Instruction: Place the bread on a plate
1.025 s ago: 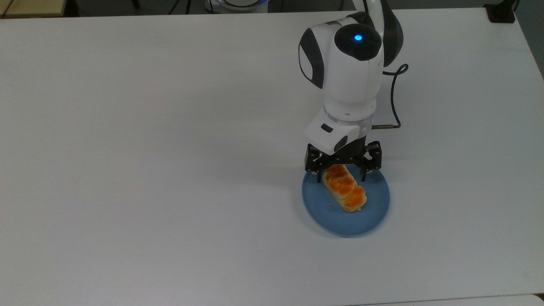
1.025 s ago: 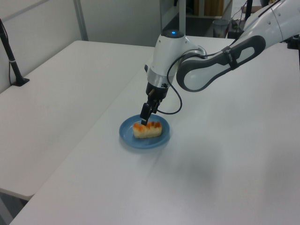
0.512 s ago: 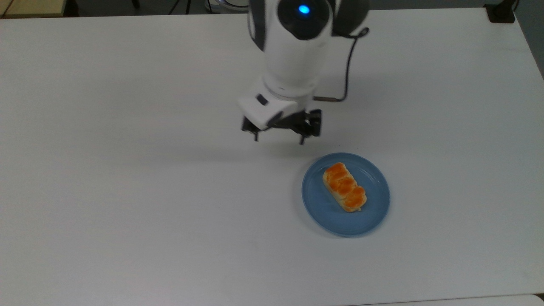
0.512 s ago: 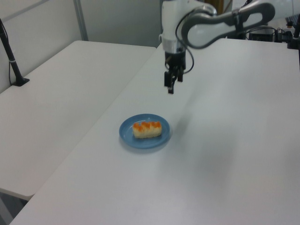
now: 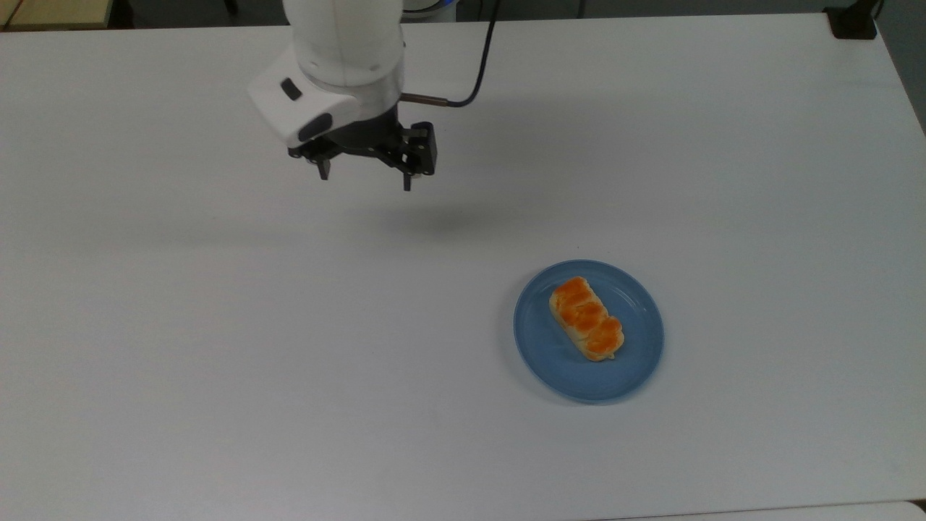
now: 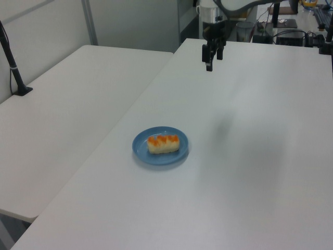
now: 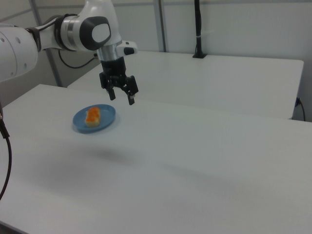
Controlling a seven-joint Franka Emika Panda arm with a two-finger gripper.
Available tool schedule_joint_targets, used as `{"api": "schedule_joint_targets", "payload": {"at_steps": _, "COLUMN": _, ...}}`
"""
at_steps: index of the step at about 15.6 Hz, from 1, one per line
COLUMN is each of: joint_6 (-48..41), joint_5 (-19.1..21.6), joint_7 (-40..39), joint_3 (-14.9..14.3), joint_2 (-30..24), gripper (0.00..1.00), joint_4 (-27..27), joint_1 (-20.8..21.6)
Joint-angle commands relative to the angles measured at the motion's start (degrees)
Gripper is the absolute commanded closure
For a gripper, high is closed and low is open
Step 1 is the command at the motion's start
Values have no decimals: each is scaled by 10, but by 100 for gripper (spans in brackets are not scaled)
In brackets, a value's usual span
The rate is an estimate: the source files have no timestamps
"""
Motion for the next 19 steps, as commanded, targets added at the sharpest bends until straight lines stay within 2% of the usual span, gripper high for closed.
{"api": "schedule_joint_targets", "payload": {"at_steps": 1, "joint_6": -8, "joint_5": -6, "joint_7": -14, "joint_3": 0, "joint_2": -17, "gripper": 0, "joint_4": -17, "joint_1": -6}}
{"api": "schedule_joint_targets", "payload": {"at_steps": 16, "joint_6": -30, "joint_5": -2, "joint_7": -13, "joint_3": 1, "joint_2": -66, "gripper": 0, "joint_4": -36, "joint_1": -16}}
{"api": "schedule_joint_targets", "payload": {"at_steps": 19, "joint_6": -22, "joint_5": -3, "joint_7": -23, "joint_3": 1, "joint_2": -117, "gripper": 0, "joint_4": -113, "joint_1": -18}}
